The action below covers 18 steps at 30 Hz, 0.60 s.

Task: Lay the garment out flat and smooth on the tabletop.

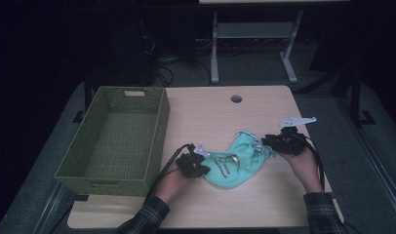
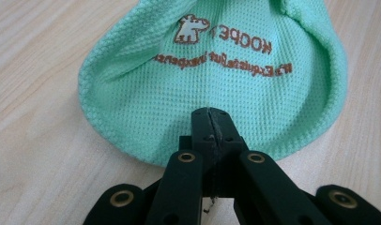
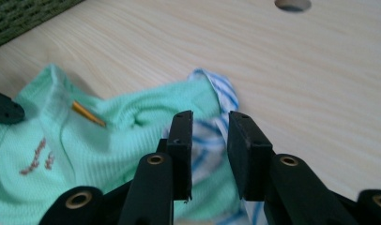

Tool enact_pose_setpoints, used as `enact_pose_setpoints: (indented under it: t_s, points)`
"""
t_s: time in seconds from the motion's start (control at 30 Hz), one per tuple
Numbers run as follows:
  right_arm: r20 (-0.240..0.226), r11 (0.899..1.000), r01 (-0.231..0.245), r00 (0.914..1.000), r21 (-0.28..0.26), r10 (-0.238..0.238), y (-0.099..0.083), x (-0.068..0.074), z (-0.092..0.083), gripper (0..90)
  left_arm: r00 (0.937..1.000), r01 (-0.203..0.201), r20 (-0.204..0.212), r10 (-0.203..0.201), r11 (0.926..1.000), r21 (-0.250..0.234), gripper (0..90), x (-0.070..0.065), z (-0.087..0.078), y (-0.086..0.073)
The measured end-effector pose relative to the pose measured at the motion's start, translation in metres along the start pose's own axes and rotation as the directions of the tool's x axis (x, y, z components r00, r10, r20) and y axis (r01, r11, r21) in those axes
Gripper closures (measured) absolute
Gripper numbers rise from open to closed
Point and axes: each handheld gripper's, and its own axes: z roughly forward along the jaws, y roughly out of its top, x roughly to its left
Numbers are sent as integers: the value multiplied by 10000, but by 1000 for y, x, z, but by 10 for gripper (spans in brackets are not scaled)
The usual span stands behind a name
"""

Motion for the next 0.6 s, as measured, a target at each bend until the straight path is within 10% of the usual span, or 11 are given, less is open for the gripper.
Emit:
enact_pose_setpoints:
  t_s: [0.6]
  points:
    - [-204,9973,515,9985,516,-505,38,11,58,713,10000,19,53,-19,10000,-35,891,1,0,-1]
